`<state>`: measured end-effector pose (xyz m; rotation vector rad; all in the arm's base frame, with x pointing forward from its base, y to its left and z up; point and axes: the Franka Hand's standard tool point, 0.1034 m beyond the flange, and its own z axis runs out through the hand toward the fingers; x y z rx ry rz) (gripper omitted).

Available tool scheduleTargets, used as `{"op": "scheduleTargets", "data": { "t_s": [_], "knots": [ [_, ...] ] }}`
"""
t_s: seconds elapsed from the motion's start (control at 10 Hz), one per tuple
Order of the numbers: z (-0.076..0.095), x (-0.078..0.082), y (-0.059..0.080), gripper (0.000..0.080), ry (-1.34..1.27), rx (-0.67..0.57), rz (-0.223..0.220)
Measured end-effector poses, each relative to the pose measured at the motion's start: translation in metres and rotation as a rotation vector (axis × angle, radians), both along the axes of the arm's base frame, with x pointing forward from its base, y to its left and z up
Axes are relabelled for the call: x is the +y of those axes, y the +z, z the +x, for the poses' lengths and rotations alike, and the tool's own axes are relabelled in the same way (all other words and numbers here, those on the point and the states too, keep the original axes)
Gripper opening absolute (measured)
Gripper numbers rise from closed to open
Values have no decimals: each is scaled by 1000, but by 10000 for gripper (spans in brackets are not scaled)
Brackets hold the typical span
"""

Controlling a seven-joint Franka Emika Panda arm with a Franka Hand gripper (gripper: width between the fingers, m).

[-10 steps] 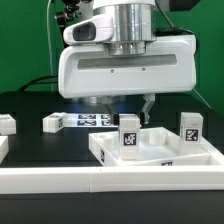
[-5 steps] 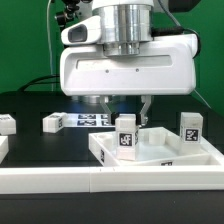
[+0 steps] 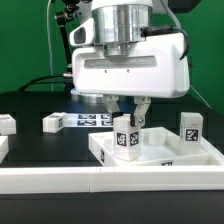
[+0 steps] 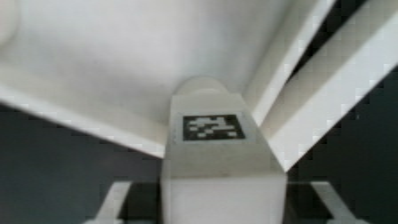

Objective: Assemble square table

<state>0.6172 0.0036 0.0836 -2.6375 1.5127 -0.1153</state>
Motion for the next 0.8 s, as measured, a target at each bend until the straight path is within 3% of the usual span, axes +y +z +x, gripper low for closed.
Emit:
{"op": "scheduleTargets", "data": {
  "t_s": [0.3,0.6,0.7,0.8],
  "knots": [
    [-1,3,0,290,-318,15,26],
    [-1,2,0,290,-376,18,47],
    [-1,3,0,401,-366,17,47],
    [-1,3,0,401,-346,15,44]
  ]
}}
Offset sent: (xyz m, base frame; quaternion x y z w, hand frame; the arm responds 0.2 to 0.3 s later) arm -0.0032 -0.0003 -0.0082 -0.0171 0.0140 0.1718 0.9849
